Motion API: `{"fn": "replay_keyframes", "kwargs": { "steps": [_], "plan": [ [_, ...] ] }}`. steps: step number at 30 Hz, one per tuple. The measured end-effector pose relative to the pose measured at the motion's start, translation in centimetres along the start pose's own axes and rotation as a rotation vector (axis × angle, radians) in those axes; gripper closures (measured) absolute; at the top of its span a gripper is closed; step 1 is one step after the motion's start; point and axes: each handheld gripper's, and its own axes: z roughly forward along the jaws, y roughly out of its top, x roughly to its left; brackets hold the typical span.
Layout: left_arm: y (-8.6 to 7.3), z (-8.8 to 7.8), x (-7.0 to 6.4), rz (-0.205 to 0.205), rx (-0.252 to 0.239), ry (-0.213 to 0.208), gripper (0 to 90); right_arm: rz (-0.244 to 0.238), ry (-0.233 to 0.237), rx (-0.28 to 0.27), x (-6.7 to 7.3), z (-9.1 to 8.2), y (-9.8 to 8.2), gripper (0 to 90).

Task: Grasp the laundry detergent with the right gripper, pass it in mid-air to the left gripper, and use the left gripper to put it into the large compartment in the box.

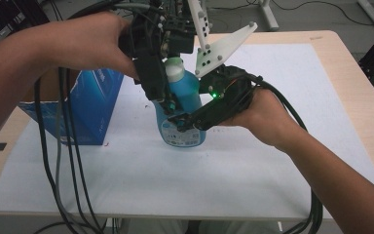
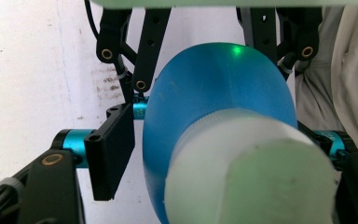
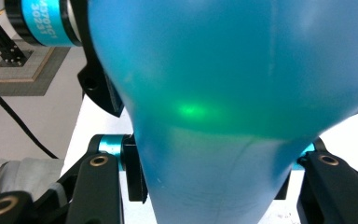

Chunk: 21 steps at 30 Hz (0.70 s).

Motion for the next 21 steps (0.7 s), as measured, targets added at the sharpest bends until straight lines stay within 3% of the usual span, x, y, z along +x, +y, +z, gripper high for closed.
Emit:
{"fn": "replay_keyframes", "kwargs": {
  "steps": [12, 21],
  "plan": [
    [0.04, -0.19, -0.17, 0.02, -0.015, -0.001, 36.2, 0.002, -0.005, -0.007, -0.13, -0.15, -0.06, 45.7],
    [0.0, -0.21, -0.23, 0.026, -0.021, -0.004, 37.5, 0.005, -0.003, -0.007, -0.11, -0.14, -0.07, 45.6]
  ]
}}
